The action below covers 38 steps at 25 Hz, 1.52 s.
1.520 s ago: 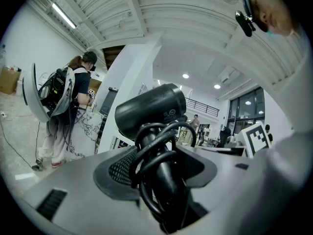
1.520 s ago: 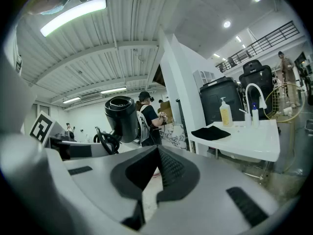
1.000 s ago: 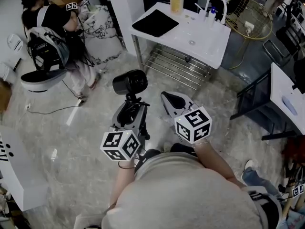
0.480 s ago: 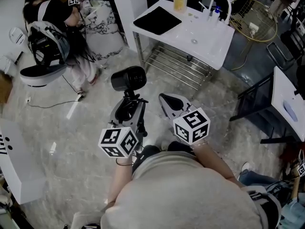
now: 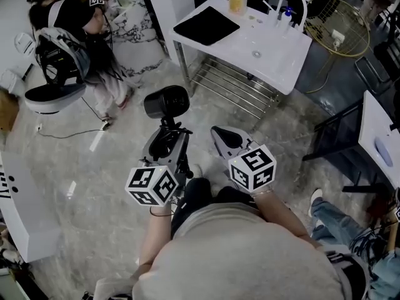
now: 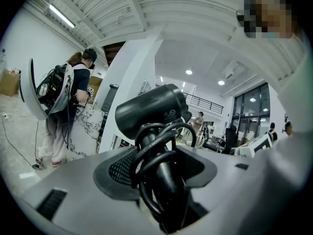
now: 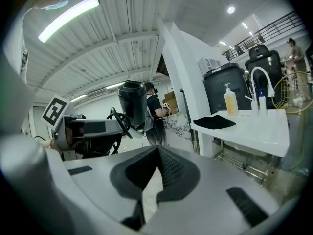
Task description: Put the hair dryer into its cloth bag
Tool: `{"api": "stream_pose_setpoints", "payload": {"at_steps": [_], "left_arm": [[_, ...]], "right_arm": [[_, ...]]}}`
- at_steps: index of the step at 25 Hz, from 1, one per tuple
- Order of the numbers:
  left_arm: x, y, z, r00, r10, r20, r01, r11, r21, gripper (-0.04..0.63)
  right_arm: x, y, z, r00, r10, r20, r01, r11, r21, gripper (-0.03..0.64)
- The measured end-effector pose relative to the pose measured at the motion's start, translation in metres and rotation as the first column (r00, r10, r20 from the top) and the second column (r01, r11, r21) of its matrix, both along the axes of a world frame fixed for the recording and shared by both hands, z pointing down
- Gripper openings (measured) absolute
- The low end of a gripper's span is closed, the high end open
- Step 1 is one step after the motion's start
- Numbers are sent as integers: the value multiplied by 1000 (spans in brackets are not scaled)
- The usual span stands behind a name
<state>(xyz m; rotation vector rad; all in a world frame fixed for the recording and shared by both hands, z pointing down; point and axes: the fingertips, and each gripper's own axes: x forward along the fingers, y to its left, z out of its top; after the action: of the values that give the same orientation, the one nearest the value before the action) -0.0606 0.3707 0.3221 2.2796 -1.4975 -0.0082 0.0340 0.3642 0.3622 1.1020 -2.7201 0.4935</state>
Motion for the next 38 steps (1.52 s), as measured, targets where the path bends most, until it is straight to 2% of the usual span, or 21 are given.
{"api": "stream_pose_setpoints", "payload": {"at_steps": [4,12,20,27,32,38], "left_arm": [[-2,-15,-3,999,-2,-38,2,1000,3,242],[-18,-76,4,999,24,-25,-24,1000,0,242],[-58,-173,-8,995,94,-20,-94,995,17,242],[-91,-256,-19,983,182,-16,-181,982,53,242],[-107,-299,-21,975,221,-26,-220,974,54,242],[-122,-327,-6,972,229,-54,-229,973,13,242]], "right_arm": [[1,-16,2,1000,16,6,-16,1000,-5,-2],[-4,-79,9,996,91,-20,-91,996,6,-2],[-48,-179,-2,991,130,-7,-130,991,-3,-2],[-86,-261,-8,982,185,-39,-185,983,14,-2],[-102,-298,-6,974,201,-100,-199,979,34,-2],[-112,-318,2,969,218,-118,-219,976,9,-2]]}}
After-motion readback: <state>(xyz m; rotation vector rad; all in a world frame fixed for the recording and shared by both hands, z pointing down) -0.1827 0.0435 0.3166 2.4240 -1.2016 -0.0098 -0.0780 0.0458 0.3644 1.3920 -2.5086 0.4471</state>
